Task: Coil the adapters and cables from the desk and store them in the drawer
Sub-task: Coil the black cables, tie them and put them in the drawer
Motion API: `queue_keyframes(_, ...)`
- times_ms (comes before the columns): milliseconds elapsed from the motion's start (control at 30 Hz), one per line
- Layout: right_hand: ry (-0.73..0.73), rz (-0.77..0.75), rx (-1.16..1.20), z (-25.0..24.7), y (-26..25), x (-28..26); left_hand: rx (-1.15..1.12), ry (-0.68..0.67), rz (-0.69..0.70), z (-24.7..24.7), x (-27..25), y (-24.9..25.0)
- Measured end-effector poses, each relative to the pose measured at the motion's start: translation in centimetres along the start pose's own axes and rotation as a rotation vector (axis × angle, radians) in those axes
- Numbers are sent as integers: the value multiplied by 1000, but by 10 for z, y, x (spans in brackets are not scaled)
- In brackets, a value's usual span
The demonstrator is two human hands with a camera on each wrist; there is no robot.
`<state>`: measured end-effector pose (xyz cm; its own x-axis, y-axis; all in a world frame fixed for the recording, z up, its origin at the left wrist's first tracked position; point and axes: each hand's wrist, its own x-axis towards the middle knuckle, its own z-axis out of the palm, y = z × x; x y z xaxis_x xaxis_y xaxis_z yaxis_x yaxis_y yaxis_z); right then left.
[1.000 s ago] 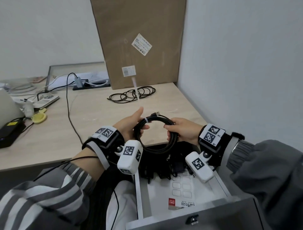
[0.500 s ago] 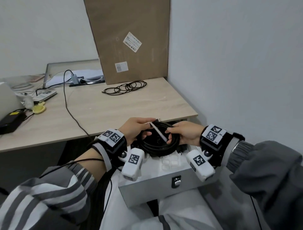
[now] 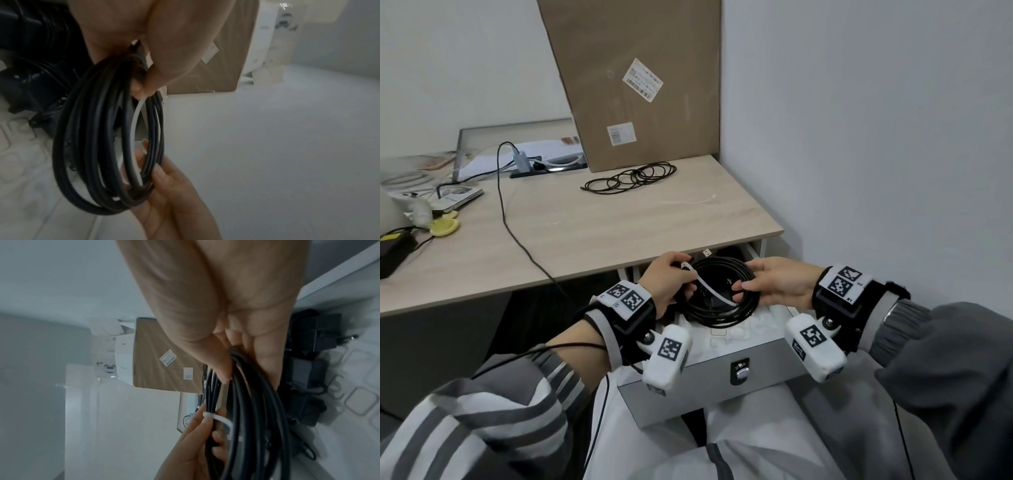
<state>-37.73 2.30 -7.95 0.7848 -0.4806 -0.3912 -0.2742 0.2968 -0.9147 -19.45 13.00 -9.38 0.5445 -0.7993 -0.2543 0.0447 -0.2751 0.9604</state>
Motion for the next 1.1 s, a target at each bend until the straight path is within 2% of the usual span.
queue_keyframes(200,88,41,-126,-13,8,17,422,-122,-155,-5,12,-10)
queue_keyframes(300,121,87,-165,-17,12,24,423,-135,-285,5,22,-15)
queue_keyframes(400,139,142,-205,-23,17,29,445,-178,-337,14,28,-19)
queue_keyframes(500,171,192,-209,-31,21,31,431,-226,-313,19,32,-23)
queue_keyframes(667,243,220,-162,-40,23,33,276,-321,-218,20,32,-23)
queue_keyframes(800,258,219,-140,-41,25,33,127,-275,-258,20,34,-16)
queue_keyframes(867,258,204,-117,-40,25,33,152,-266,-251,16,36,-14)
queue_keyframes(1000,241,182,-74,-37,23,33,255,-222,-93,9,42,-23)
queue_keyframes(1100,228,177,-73,-35,22,30,334,-172,-61,9,47,-30)
